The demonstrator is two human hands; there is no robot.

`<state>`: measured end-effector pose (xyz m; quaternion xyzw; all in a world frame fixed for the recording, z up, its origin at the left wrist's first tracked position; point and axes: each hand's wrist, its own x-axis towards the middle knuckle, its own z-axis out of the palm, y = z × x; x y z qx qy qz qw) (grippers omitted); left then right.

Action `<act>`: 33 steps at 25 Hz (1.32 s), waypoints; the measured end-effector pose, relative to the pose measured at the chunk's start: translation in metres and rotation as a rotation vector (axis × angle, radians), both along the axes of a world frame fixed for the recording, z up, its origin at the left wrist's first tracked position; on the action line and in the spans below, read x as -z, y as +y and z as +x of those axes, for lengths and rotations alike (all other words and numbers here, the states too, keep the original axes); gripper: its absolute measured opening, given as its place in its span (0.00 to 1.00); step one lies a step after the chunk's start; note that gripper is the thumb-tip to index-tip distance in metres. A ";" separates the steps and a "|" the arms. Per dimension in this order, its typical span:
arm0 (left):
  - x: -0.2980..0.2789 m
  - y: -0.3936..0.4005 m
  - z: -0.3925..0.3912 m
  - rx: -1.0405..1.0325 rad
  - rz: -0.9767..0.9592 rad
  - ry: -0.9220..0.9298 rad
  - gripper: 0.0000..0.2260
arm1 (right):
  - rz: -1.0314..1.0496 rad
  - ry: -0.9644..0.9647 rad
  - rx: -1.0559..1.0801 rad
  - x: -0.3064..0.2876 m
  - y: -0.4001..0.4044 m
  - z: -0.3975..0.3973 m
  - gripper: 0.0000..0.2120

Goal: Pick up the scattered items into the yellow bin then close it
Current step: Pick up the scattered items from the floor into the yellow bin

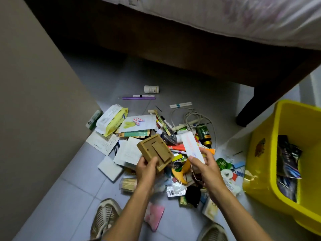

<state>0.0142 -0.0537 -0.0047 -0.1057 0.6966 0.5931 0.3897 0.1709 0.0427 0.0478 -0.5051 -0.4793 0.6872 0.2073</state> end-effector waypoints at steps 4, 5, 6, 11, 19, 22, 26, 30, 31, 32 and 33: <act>-0.062 0.015 0.057 0.249 0.139 0.457 0.07 | 0.025 0.135 0.231 -0.031 -0.001 0.021 0.25; -0.079 0.024 0.074 0.357 0.173 0.577 0.07 | 0.050 0.164 0.308 -0.041 0.000 0.040 0.26; -0.097 0.035 0.092 0.468 0.197 0.688 0.08 | 0.095 0.181 0.404 -0.052 0.004 0.065 0.26; -0.155 0.097 0.179 0.782 0.344 1.339 0.14 | 0.287 -0.295 0.746 -0.099 0.055 0.193 0.26; -0.138 0.145 0.232 0.996 0.603 1.796 0.24 | -0.111 0.148 0.718 -0.089 0.089 0.233 0.25; -0.132 0.148 0.233 1.159 0.600 1.499 0.25 | -0.106 0.135 0.853 -0.072 0.085 0.236 0.21; -0.130 0.149 0.230 1.102 0.444 -0.040 0.25 | 0.241 -0.025 0.857 -0.067 0.080 0.248 0.30; -0.132 0.160 0.233 0.931 0.248 -0.158 0.34 | 0.349 -0.103 0.755 -0.066 0.075 0.253 0.31; -0.135 0.163 0.234 0.862 0.223 -0.186 0.32 | 0.366 -0.131 0.744 -0.065 0.074 0.253 0.31; -0.136 0.165 0.235 0.800 0.199 -0.194 0.29 | 0.385 -0.158 0.749 -0.065 0.073 0.253 0.31; -0.138 0.165 0.234 0.779 0.185 -0.142 0.26 | 0.394 -0.190 0.776 -0.065 0.073 0.254 0.31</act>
